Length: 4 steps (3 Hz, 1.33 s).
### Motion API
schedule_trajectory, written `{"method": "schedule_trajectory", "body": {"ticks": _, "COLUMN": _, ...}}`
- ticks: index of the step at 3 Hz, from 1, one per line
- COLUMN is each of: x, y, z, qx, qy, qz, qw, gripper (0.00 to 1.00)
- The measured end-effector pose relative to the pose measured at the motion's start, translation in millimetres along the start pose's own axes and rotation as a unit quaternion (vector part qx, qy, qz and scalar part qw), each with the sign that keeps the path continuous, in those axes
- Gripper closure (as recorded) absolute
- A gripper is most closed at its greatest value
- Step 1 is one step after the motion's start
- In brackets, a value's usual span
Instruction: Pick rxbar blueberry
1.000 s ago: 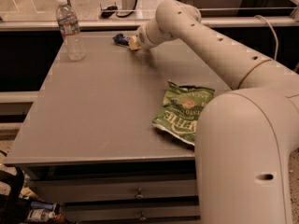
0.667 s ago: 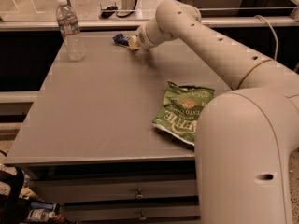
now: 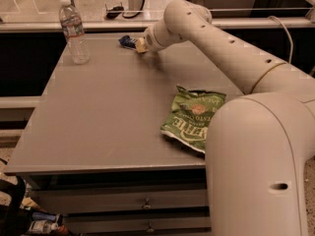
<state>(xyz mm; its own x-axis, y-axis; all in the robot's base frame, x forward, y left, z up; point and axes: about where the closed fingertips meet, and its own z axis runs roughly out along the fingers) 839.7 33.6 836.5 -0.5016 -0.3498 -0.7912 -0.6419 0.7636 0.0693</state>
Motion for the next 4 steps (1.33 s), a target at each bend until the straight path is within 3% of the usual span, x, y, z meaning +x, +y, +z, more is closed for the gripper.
{"method": "schedule_trajectory", "body": {"ticks": 2, "x": -3.3, "y": 0.4, "z": -2.3, "qx": 0.005, "qy": -0.001, "qz": -0.005, "qw": 1.0000, "gripper": 1.00}}
{"method": "schedule_trajectory", "body": {"ticks": 3, "x": -34.3, "y": 4.6, "z": -25.1, "qx": 0.050, "qy": -0.011, "qz": -0.052, "qw": 0.9973, "gripper": 1.00}}
{"method": "schedule_trajectory", "body": {"ticks": 4, "x": -56.3, "y": 9.8, "z": -44.1, "qx": 0.075, "qy": -0.019, "qz": -0.082, "qw": 0.9936, "gripper": 1.00}}
